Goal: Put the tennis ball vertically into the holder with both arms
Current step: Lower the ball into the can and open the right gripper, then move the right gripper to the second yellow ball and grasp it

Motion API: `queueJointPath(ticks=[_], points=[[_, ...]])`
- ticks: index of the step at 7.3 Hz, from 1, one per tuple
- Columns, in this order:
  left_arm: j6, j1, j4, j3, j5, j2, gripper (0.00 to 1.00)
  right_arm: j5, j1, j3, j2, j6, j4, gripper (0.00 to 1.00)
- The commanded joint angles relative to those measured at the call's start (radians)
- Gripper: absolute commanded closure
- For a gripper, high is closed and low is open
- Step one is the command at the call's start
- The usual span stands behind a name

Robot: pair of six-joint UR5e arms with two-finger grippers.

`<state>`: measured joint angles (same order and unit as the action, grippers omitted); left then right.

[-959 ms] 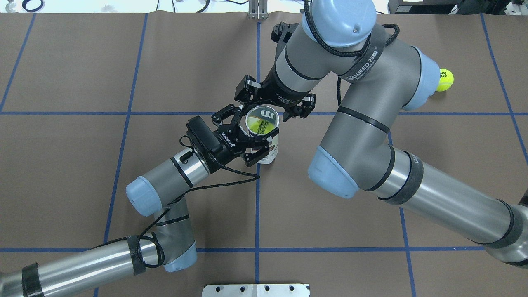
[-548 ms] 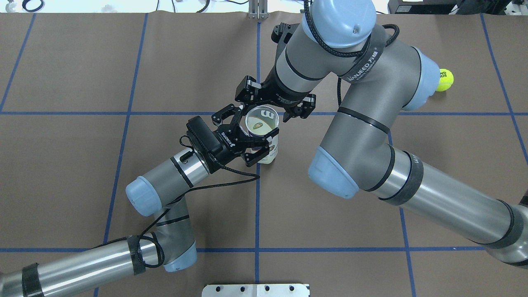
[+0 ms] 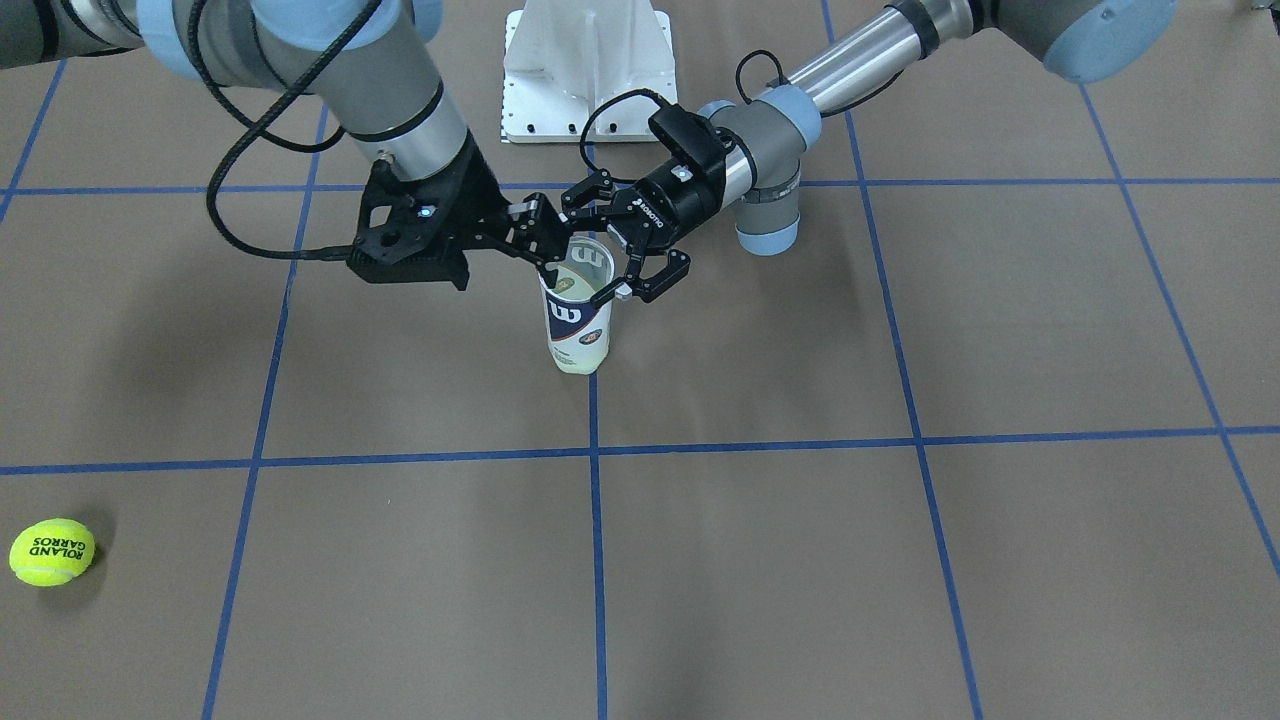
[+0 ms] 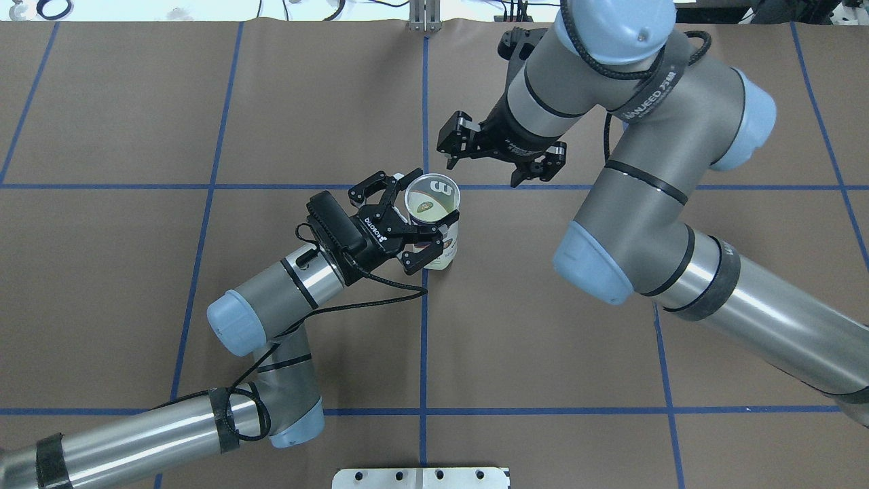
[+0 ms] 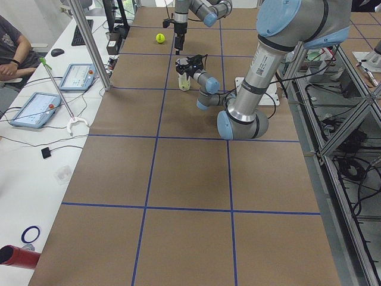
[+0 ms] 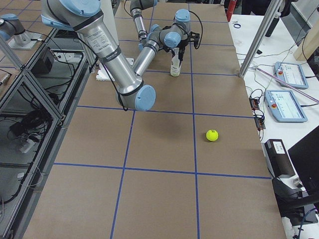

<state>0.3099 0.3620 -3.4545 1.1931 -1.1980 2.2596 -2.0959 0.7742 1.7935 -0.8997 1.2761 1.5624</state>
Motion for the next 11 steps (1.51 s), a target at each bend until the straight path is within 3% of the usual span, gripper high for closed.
queueJointPath(ticks=[1,3,6,7,9,11], points=[[0.0,0.0,0.0,0.0,0.0,-0.002,0.13,-0.03,0.155,-0.037,-0.124,-0.267,-0.005,0.02],[0.0,0.0,0.0,-0.001,0.0,-0.002,0.13,-0.076,0.3,-0.222,-0.134,-0.496,-0.012,0.02],[0.0,0.0,-0.002,0.0,0.0,-0.005,0.12,-0.073,0.385,-0.497,-0.178,-0.612,-0.281,0.02],[0.0,0.002,-0.003,0.002,0.0,-0.005,0.12,-0.064,0.392,-0.529,-0.183,-0.619,-0.31,0.02],[0.0,0.002,-0.002,0.002,0.0,-0.006,0.12,0.041,0.37,-0.613,-0.188,-0.642,-0.378,0.02],[0.0,0.002,-0.003,0.002,0.0,-0.006,0.12,0.043,0.358,-0.686,-0.188,-0.639,-0.449,0.03]])
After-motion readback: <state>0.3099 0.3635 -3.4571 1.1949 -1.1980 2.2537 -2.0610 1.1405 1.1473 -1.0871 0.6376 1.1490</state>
